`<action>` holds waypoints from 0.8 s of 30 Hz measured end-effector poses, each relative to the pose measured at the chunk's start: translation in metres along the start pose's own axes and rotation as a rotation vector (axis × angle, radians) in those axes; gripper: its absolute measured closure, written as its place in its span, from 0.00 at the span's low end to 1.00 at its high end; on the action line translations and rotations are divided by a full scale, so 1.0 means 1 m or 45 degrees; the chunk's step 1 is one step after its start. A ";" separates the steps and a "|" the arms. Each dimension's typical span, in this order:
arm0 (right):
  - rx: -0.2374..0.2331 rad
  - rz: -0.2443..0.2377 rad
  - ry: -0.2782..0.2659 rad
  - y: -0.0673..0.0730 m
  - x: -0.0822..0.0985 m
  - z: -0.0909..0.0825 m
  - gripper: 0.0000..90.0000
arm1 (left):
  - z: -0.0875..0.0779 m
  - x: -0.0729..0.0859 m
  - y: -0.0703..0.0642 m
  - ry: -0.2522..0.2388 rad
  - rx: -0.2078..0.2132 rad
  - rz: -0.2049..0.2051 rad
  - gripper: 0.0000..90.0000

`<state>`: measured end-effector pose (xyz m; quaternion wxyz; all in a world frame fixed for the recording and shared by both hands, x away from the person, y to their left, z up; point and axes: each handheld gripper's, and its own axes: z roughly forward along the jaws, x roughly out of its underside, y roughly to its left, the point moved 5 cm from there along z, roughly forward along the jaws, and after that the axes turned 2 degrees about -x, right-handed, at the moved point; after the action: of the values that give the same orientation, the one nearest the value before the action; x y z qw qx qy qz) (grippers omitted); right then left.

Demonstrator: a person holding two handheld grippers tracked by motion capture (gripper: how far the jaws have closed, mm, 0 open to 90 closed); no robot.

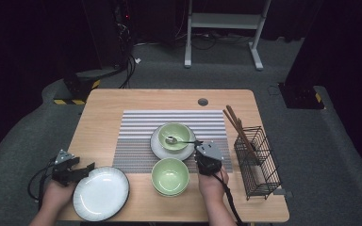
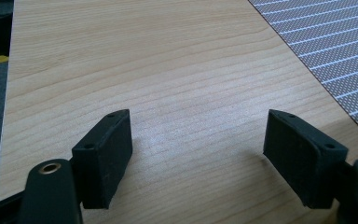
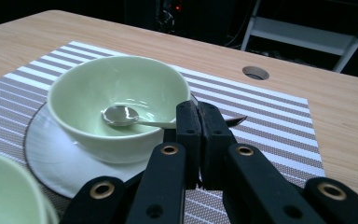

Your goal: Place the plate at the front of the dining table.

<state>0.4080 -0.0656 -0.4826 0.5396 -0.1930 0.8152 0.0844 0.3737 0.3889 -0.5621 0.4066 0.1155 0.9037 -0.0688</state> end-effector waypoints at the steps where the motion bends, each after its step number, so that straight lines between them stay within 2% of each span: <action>1: 0.002 0.000 0.001 -0.001 0.000 0.002 0.97 | 0.000 0.000 0.000 0.000 0.000 0.000 0.26; 14: 0.065 -0.010 0.028 -0.019 -0.007 0.028 0.95 | 0.000 0.000 0.000 0.000 0.000 0.000 0.26; 24: 0.070 -0.002 0.029 -0.023 -0.010 0.031 0.95 | 0.000 0.000 0.000 0.000 0.000 0.000 0.27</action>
<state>0.4475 -0.0737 -0.4842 0.5355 -0.1797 0.8231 0.0594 0.3738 0.3890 -0.5621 0.4067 0.1156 0.9036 -0.0689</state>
